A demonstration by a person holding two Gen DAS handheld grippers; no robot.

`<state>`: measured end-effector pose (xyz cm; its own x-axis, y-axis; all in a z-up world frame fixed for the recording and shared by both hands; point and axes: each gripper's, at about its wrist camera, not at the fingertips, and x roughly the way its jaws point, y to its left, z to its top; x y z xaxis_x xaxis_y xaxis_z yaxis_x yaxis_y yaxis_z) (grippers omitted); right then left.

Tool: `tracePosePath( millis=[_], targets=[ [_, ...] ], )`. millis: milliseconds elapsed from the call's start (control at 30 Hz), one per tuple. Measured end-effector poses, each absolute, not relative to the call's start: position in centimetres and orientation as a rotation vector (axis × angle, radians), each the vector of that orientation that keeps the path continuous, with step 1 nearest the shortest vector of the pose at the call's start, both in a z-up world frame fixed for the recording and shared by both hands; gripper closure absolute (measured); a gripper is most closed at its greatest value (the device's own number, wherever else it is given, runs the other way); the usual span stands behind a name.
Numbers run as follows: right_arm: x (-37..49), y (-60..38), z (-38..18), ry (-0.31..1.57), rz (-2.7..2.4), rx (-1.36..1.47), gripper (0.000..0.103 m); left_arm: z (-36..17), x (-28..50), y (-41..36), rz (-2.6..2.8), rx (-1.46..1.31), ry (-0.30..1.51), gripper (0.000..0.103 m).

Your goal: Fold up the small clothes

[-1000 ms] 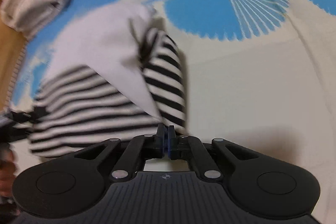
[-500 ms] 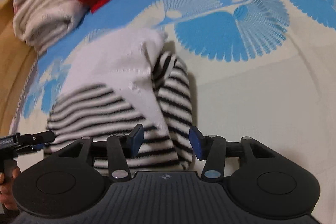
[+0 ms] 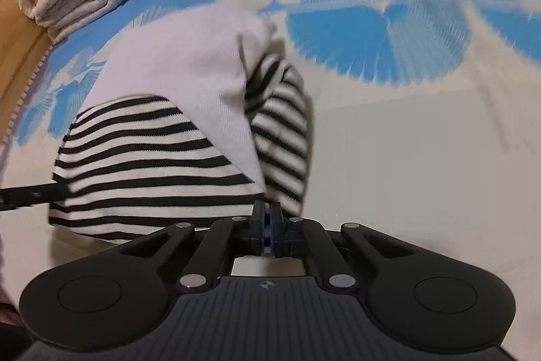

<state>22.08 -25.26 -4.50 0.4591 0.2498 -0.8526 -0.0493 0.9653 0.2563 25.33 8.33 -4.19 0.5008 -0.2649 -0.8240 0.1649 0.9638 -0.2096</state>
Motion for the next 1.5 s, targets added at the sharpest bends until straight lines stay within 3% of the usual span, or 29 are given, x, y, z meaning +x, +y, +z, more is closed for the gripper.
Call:
tracePosePath(
  millis=[100,167,233,400,500,567,733,833,1133,1500],
  targets=[
    [20.2,-24.7,-1.6,0.956,0.177,0.091,0.089,-0.3,22.6,8.2,-0.208,-0.055,0.891,0.018],
    [18.5,-24.6,0.9,0.853,0.196,0.063,0.065,2.2,20.4,7.9,-0.183,-0.024,0.812,0.017],
    [16.6,-24.7,3.4,0.765,0.169,0.056,0.052,4.5,17.6,7.3,-0.163,0.019,0.722,0.017],
    [11.0,-25.3,7.9,0.615,0.145,0.138,0.047,7.2,11.0,6.2,-0.132,0.003,0.626,0.017],
    [6.9,-24.9,9.2,0.556,0.13,0.133,0.036,7.4,7.3,5.6,-0.147,-0.026,0.632,0.016],
    [4.5,-24.5,9.3,0.557,0.117,0.131,0.028,6.8,5.2,5.0,-0.132,0.003,0.621,0.0],
    [-0.2,-23.0,6.8,0.564,0.087,0.093,0.014,2.4,1.9,2.7,-0.099,0.059,0.599,0.0],
    [-0.9,-21.8,4.1,0.649,0.061,0.045,0.014,0.3,3.1,1.6,-0.067,0.053,0.731,0.0],
    [1.2,-20.9,1.9,0.739,0.041,0.076,0.014,-0.8,5.3,1.8,-0.066,-0.024,0.769,0.0],
    [2.2,-19.4,2.0,0.715,0.061,0.092,0.014,-0.9,5.8,1.4,-0.046,-0.029,0.771,0.0]
  ],
)
